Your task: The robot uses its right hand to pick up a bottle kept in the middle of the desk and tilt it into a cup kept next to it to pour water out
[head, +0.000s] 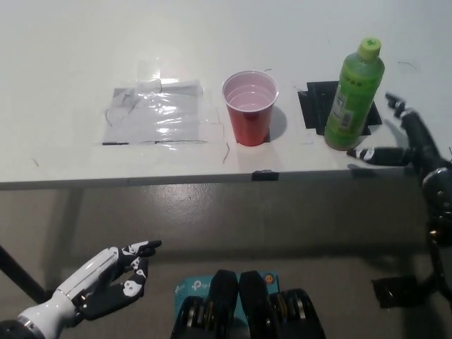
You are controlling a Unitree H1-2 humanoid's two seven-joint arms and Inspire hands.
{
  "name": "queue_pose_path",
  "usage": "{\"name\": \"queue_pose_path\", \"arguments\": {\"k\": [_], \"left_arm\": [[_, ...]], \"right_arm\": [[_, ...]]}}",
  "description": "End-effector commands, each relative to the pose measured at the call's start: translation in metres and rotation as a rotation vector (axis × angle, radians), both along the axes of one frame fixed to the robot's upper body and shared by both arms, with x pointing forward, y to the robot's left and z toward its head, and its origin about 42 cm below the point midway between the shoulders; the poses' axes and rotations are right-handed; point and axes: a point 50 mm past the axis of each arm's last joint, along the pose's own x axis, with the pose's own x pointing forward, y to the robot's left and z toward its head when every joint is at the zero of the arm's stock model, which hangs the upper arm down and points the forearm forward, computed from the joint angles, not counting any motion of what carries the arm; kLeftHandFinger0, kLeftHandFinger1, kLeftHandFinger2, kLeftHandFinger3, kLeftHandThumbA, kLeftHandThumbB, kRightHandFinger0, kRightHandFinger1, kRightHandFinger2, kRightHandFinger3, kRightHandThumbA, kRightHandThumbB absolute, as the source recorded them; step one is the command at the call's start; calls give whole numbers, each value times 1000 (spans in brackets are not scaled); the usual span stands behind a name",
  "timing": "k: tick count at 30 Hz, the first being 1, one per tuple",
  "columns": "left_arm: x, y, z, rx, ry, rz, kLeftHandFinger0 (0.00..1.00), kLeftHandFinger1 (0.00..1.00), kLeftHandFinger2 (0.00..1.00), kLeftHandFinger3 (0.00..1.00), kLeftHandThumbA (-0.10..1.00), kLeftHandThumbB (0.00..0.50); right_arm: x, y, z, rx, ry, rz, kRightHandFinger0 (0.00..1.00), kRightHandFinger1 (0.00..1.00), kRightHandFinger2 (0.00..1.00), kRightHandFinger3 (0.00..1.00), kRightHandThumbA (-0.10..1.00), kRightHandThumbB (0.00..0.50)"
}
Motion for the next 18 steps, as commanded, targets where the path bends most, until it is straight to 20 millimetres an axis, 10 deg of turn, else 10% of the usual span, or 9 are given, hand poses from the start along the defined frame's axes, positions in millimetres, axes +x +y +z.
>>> {"name": "queue_pose_path", "arguments": {"k": [1,18], "left_arm": [[-2,0,10,4,-29,-26,1000,1000,1000,1000,903,252],[-11,-5,1,7,4,-39,1000,1000,1000,1000,917,266]], "right_arm": [[25,9,15,-32,-46,-40,1000,1000,1000,1000,1000,500],[42,32,46,-75,-115,-67,1000,1000,1000,1000,1000,500]]}}
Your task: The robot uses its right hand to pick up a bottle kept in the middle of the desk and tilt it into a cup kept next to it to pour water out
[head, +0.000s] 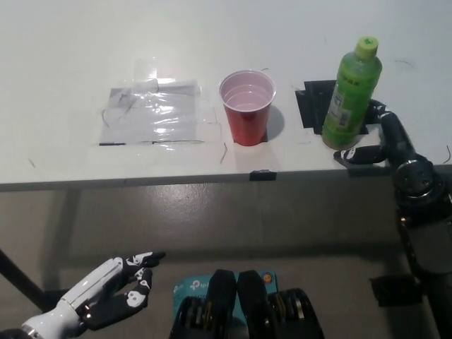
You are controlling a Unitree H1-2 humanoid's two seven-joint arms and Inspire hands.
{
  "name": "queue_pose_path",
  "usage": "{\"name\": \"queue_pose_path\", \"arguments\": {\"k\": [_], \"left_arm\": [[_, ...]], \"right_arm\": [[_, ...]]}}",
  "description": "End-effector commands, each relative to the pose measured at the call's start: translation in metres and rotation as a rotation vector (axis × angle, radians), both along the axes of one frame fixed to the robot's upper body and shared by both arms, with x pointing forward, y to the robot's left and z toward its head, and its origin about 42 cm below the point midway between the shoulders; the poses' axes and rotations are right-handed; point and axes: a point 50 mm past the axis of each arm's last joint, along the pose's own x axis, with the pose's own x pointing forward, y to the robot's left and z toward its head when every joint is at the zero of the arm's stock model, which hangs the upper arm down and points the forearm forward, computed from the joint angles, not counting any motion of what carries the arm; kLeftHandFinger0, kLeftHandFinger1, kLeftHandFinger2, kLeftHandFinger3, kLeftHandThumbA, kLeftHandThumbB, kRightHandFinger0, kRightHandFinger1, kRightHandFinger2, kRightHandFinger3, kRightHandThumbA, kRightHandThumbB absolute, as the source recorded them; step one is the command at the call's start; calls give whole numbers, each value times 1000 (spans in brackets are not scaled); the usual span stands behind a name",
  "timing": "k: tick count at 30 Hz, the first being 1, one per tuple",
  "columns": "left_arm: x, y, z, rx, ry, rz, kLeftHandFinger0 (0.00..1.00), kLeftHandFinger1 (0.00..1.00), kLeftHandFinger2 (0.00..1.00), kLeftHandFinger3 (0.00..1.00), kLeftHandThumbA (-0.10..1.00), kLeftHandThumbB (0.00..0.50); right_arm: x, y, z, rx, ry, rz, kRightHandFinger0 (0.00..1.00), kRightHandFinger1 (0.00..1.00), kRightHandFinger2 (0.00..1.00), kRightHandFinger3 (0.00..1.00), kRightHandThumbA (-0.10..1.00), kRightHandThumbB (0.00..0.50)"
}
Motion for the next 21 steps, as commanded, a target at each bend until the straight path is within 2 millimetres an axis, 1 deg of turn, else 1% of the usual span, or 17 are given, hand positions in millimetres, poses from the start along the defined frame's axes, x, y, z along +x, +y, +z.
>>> {"name": "queue_pose_path", "arguments": {"k": [1,3,5,9,10,13,15,18,19,20,21], "left_arm": [[-3,-1,8,8,-23,-23,1000,1000,1000,1000,915,262],[-1,-1,9,7,-25,-23,1000,1000,1000,1000,916,269],[0,-2,10,1,-30,-21,1000,1000,1000,1000,916,273],[0,-1,10,7,-28,-18,1000,1000,1000,1000,923,280],[-1,-1,9,5,-29,-15,1000,1000,1000,1000,925,275],[-1,0,8,7,-28,-17,1000,1000,1000,1000,930,283],[-1,-1,8,1,-35,-25,1000,1000,1000,1000,929,273],[-3,0,8,-2,-23,-17,1000,1000,1000,1000,926,283],[-3,0,8,0,-25,-21,1000,1000,1000,1000,933,276],[-3,0,8,-2,-26,-23,1000,1000,1000,1000,928,257],[-4,-1,6,-6,-23,-25,1000,1000,1000,1000,924,252]], "right_arm": [[14,4,49,-62,-130,-23,1000,1000,1000,1000,1000,500],[16,2,54,-86,-140,-23,1000,1000,1000,1000,1000,500],[10,3,60,-101,-160,8,1000,1000,1000,1000,1000,500],[-1,-2,61,-108,-159,57,1000,1000,1000,1000,1000,500],[-1,-1,62,-116,-160,64,1000,1000,1000,1000,1000,500],[-2,-6,65,-127,-163,68,1000,1000,1000,1000,1000,500],[-2,-12,69,-97,-169,62,1000,1000,1000,1000,1000,500],[-1,-11,70,-93,-172,60,1000,1000,1000,1000,1000,500],[-1,-9,70,-84,-173,59,1000,1000,1000,1000,1000,500],[-1,-7,71,-79,-176,59,1000,1000,1000,1000,1000,500],[-3,-5,69,-77,-176,59,1000,1000,1000,1000,1000,500]]}}
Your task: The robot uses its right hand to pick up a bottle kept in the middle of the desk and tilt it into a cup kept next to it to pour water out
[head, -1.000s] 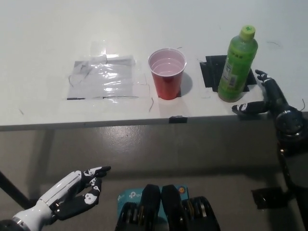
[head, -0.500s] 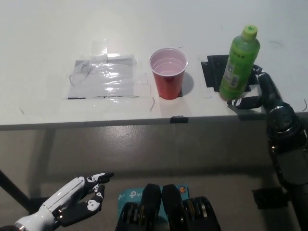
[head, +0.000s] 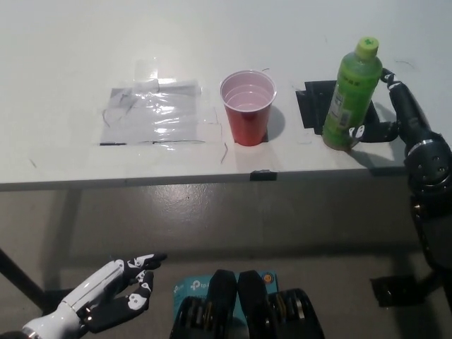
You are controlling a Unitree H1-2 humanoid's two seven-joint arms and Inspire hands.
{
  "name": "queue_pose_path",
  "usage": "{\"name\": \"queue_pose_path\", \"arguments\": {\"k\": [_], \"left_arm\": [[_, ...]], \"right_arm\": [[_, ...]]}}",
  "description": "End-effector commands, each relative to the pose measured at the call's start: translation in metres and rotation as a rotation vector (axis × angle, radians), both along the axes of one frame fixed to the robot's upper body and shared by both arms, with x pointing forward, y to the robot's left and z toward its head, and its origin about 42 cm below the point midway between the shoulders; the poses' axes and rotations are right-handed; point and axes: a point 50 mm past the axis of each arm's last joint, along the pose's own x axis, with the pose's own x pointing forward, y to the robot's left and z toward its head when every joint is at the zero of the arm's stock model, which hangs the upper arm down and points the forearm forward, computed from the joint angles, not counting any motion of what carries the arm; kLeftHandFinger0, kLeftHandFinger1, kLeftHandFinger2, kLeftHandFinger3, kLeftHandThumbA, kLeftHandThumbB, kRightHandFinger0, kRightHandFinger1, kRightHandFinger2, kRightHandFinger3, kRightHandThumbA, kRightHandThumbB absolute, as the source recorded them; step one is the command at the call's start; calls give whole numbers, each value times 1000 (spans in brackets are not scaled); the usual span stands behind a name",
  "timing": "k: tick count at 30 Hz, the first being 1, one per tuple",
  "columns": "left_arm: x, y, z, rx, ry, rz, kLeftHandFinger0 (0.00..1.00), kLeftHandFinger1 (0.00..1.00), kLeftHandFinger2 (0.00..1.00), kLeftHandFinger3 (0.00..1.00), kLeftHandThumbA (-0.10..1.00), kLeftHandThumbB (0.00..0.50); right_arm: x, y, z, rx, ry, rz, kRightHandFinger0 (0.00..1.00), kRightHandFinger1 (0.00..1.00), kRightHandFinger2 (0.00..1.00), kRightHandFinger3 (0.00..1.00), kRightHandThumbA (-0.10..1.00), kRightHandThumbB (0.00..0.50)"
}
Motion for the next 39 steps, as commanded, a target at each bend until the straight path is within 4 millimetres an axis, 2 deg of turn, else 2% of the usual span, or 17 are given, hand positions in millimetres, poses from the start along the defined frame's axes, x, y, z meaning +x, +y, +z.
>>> {"name": "queue_pose_path", "arguments": {"k": [1,8,12,14,16,22,29,30,31,32,33,34,35,36,37,38,39], "left_arm": [[-3,0,7,-5,-17,-19,1000,1000,1000,1000,921,261],[-3,-1,6,-3,-16,-20,1000,1000,1000,1000,921,280],[-9,-1,2,-4,-4,-14,1000,1000,1000,1000,921,258],[-8,-1,1,-7,4,-11,1000,1000,1000,1000,930,291],[-8,-1,1,-9,6,-12,1000,1000,1000,1000,934,293],[-14,-2,-3,-4,10,-12,1000,1000,1000,1000,940,267],[-16,-3,-5,-10,17,-14,1000,1000,1000,1000,946,278],[-19,-7,-10,-13,19,-23,1000,1000,1000,1000,950,281],[-19,-7,-10,-14,20,-24,1000,1000,1000,1000,947,282],[-20,-7,-10,-14,21,-25,1000,1000,1000,1000,945,282],[-21,-7,-10,-14,24,-24,1000,1000,1000,1000,939,285],[-20,-7,-10,-8,25,-29,1000,1000,1000,1000,929,278],[-20,-7,-10,-7,26,-30,1000,1000,1000,1000,924,277],[-20,-7,-10,-2,24,-30,1000,1000,1000,1000,923,282],[-21,-6,-10,0,21,-32,1000,1000,1000,1000,926,287],[-20,-7,-10,-1,20,-32,1000,1000,1000,1000,922,276],[-20,-7,-10,-4,24,-33,1000,1000,1000,1000,917,279]], "right_arm": [[2,4,22,4,-52,1,1000,1000,1000,1000,1000,500],[1,25,12,65,-28,27,1000,1000,1000,1000,1000,500],[3,41,20,46,-36,53,1000,1000,1000,1000,1000,500],[4,47,25,40,-51,53,1000,1000,1000,1000,1000,500],[5,50,27,39,-56,52,1000,1000,1000,1000,1000,500],[14,61,36,69,-74,5,1000,1000,1000,1000,1000,500],[31,58,38,272,-113,-119,1000,1000,1000,1000,807,498],[33,48,31,285,-180,-179,1000,1000,1000,1000,691,403],[36,46,31,279,-207,-209,931,1000,1000,1000,676,348],[35,46,30,279,-211,-214,873,1000,1000,1000,676,348],[39,42,30,239,-237,-237,779,1000,1000,1000,683,284],[42,39,32,224,-316,-310,296,410,655,1000,515,180],[44,37,33,223,-349,-336,183,245,467,1000,423,165],[45,34,34,225,-371,-342,98,160,366,1000,397,100],[47,29,40,220,-421,-361,4,6,59,1000,186,8],[47,28,42,221,-442,-371,0,0,2,1000,54,0],[47,26,44,223,-467,-373,0,0,0,1000,-89,0]]}}
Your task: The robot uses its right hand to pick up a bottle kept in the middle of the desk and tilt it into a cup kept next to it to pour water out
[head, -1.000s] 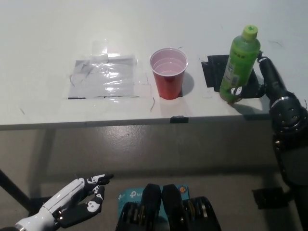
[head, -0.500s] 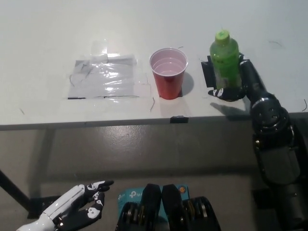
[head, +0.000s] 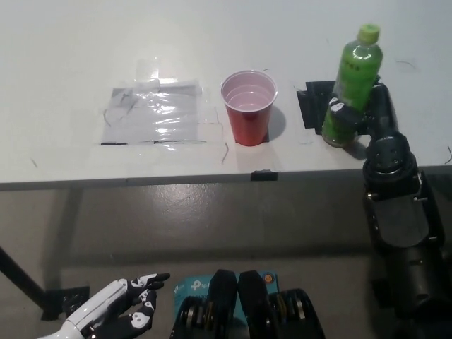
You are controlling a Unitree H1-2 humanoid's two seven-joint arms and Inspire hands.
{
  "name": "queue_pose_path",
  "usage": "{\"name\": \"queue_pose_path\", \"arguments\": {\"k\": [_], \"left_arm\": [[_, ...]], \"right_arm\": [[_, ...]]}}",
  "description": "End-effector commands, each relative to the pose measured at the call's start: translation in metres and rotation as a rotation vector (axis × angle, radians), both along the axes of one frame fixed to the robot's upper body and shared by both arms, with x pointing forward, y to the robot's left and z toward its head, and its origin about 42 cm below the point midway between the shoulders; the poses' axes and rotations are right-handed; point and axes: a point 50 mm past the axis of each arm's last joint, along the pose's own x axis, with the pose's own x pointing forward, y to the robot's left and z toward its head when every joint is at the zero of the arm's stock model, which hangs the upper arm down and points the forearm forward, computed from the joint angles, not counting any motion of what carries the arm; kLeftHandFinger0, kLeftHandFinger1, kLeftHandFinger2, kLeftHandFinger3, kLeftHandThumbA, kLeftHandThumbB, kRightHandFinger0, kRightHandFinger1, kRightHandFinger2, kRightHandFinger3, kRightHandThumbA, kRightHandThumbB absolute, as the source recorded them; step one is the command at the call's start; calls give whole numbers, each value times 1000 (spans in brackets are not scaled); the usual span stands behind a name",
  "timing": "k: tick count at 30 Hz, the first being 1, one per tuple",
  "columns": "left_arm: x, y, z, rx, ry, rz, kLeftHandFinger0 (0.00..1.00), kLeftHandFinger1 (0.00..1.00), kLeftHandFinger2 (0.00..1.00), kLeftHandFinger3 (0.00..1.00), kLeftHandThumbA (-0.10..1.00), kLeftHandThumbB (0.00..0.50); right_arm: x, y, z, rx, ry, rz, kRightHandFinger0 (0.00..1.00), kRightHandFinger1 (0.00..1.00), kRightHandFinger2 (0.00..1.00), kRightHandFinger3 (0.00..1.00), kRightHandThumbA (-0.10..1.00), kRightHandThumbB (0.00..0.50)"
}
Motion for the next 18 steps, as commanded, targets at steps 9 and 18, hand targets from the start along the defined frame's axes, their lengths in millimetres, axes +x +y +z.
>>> {"name": "queue_pose_path", "arguments": {"k": [9,18], "left_arm": [[-3,-3,5,19,-24,-42,1000,1000,1000,1000,910,287],[-1,-3,6,33,-18,-47,1000,1000,1000,1000,904,313]], "right_arm": [[9,-11,53,-32,-467,-99,0,0,178,141,-100,19],[4,-13,57,-181,-477,11,0,0,199,196,-100,25]]}}
